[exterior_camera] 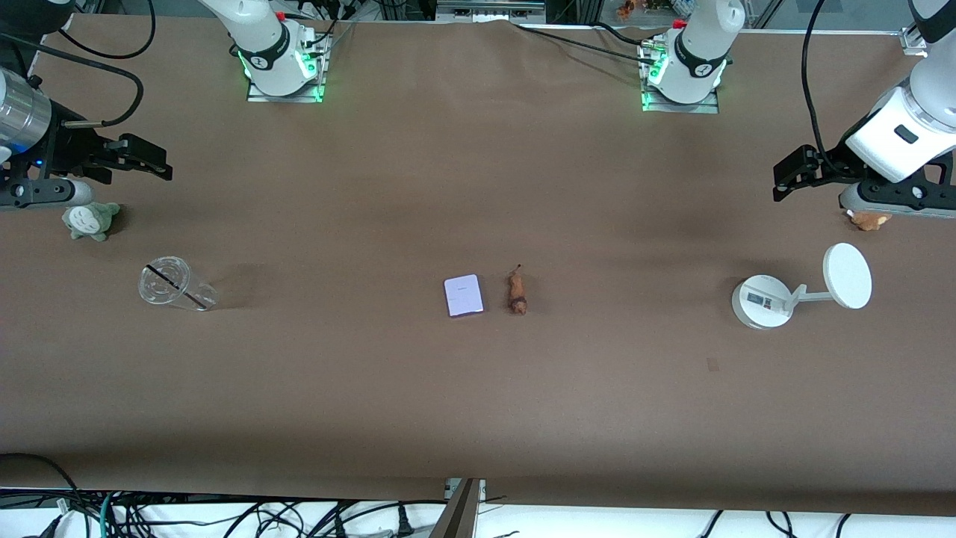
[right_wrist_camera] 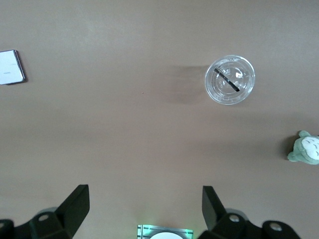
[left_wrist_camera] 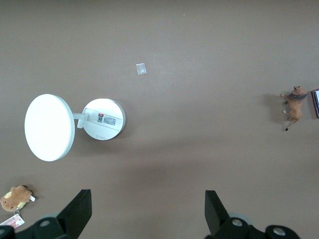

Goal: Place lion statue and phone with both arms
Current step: 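Move the left gripper over the brown lion statue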

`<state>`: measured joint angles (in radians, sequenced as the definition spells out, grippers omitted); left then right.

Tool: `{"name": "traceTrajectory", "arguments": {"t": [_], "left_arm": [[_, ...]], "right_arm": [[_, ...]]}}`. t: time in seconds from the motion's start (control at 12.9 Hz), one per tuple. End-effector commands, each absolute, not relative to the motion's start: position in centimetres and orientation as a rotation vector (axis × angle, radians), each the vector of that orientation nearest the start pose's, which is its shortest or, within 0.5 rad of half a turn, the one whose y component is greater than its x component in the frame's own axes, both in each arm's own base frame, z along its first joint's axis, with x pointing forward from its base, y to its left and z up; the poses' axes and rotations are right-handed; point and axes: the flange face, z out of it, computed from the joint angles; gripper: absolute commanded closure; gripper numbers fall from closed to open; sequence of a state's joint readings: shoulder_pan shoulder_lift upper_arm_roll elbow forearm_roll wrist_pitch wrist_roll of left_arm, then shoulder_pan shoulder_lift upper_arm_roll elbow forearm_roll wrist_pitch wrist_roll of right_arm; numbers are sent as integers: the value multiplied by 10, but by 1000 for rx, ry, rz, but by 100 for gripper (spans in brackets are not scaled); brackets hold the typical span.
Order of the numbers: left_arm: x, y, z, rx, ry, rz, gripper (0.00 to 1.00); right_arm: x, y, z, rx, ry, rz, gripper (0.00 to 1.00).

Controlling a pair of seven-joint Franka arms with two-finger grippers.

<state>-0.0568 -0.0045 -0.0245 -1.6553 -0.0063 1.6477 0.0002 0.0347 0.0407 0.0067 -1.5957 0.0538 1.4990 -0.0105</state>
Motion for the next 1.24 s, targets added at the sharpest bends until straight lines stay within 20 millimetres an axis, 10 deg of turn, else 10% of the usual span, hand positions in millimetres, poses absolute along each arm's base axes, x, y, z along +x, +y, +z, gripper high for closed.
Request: {"name": "traceTrajectory", "arguments": {"t": [0.0, 0.7, 1.16], "left_arm": [[557, -44, 599, -3120, 162, 25, 0], [561, -49, 584, -3124, 169, 102, 0], [570, -97, 548, -3137, 208, 190, 0]], "right_arm": [[558, 39, 591, -3098, -116, 221, 0], [559, 38, 589, -3097, -118, 228, 0], [564, 39, 580, -3093, -124, 251, 0]]}}
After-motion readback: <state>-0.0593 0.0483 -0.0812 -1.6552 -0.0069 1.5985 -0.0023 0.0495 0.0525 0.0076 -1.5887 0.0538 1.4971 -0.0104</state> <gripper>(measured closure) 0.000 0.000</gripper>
